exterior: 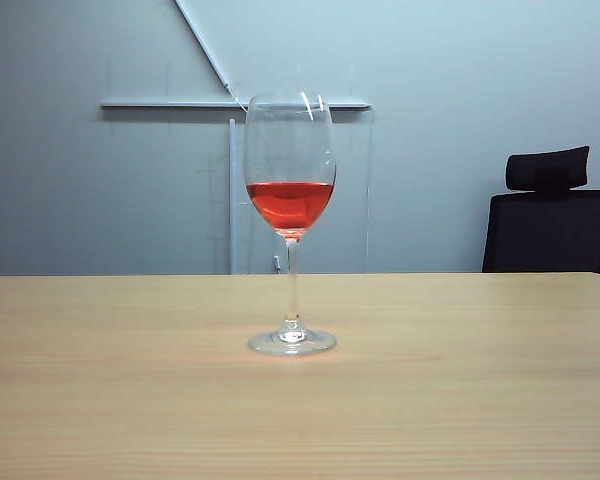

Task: Gently pick up the goblet, rotate it counterclockwise for two full turns (viewing from above), and then place it back on the table.

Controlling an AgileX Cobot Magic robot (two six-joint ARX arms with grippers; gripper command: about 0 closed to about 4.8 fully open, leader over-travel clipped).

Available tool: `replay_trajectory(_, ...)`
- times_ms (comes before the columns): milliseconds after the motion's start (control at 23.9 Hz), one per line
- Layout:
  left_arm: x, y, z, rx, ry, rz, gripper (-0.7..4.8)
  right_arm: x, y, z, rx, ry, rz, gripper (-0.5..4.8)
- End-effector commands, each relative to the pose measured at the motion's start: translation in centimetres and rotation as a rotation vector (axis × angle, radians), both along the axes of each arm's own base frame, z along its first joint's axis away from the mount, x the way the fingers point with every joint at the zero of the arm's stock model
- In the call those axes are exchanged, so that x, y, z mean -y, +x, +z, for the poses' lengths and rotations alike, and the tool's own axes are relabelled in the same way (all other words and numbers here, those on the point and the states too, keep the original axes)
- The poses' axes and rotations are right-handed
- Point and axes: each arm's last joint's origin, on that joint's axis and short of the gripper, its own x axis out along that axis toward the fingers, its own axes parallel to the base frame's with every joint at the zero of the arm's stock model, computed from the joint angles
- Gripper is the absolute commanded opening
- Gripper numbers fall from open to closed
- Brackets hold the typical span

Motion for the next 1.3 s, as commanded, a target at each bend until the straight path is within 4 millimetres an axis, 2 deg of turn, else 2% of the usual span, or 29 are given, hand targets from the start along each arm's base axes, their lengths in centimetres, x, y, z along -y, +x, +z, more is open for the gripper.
replay_trajectory(42,0.0,0.0,0.2,0.009,0.002,-0.003,-0.05,0.0,0.0,0.0,0.014,0.003,0.002,-0.08)
replay_trajectory(418,0.2,0.0,0.2,0.009,0.002,-0.018,-0.05,0.0,0.0,-0.1,0.001,0.005,0.003,-0.08)
replay_trajectory(627,2.3,-0.1,0.2,0.01,0.001,-0.242,-0.05,0.0,0.0,0.5,0.062,0.264,0.022,-0.04)
replay_trajectory(710,3.2,-0.2,0.2,0.01,0.0,-0.332,-0.05,-0.2,-0.1,0.9,0.089,0.289,0.079,-0.01)
replay_trajectory(919,5.0,-0.8,0.1,0.008,-0.001,-0.532,-0.05,-0.5,-0.5,2.8,0.178,0.277,0.196,-0.01)
replay_trajectory(1086,5.9,-1.2,0.0,-0.006,0.002,-0.628,-0.05,-0.6,-0.8,5.0,0.139,0.233,0.231,-0.01)
replay_trajectory(1253,6.3,-1.3,-0.2,-0.033,0.009,-0.667,-0.05,-1.1,0.4,6.0,0.042,0.137,0.343,-0.01)
replay_trajectory(1295,6.4,-1.3,-0.3,-0.045,0.011,-0.682,-0.05,-1.5,1.5,6.3,-0.006,0.101,0.431,0.04)
